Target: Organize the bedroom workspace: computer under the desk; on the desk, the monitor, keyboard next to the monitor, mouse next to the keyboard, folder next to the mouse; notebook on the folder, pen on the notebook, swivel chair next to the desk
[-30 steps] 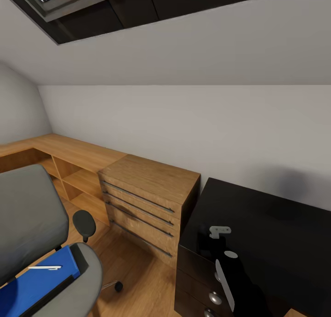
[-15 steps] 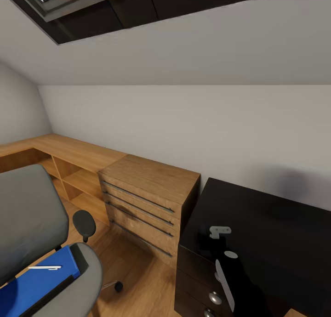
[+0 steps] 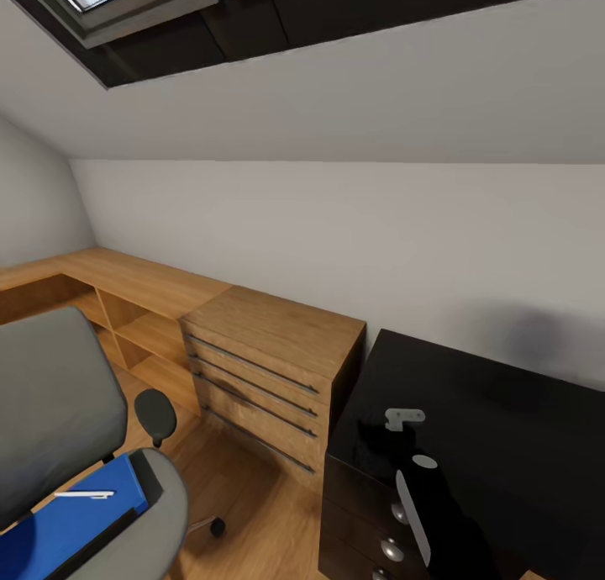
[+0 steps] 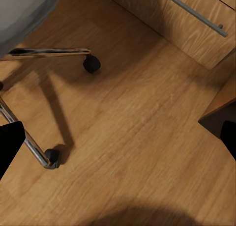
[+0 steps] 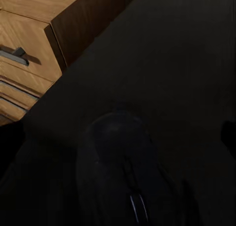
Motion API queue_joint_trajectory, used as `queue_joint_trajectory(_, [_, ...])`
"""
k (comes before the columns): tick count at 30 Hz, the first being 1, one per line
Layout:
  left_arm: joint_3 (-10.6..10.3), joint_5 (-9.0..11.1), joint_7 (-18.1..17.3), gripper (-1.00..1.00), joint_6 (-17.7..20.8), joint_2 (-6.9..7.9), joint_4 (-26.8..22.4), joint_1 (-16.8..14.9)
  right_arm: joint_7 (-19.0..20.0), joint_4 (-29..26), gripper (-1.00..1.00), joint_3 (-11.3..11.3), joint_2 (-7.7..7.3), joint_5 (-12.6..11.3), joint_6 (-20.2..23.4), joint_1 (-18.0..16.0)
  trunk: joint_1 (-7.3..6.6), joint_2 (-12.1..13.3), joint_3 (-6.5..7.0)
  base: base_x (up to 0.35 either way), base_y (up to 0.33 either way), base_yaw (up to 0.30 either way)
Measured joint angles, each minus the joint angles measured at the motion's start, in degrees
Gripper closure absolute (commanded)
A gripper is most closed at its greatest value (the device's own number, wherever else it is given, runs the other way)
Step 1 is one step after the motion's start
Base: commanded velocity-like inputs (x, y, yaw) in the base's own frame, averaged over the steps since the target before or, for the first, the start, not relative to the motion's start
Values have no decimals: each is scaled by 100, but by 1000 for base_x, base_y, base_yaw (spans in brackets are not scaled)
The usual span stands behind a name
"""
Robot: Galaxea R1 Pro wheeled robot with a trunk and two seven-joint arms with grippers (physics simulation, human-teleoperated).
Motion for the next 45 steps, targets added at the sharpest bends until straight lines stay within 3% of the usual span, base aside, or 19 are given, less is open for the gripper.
queue_joint_trajectory(24, [8, 1, 5, -100, -1, 7, 0, 0, 5, -143, -100, -8, -34, -28, 12, 0, -527, 963, 431, 0, 0, 0])
queue_joint_trajectory(45, [31, 3, -14, -100, -6, 25, 0, 0, -24, -171, -100, -35, -9, -40, -15, 0, -528, 965, 472, 0, 0, -45])
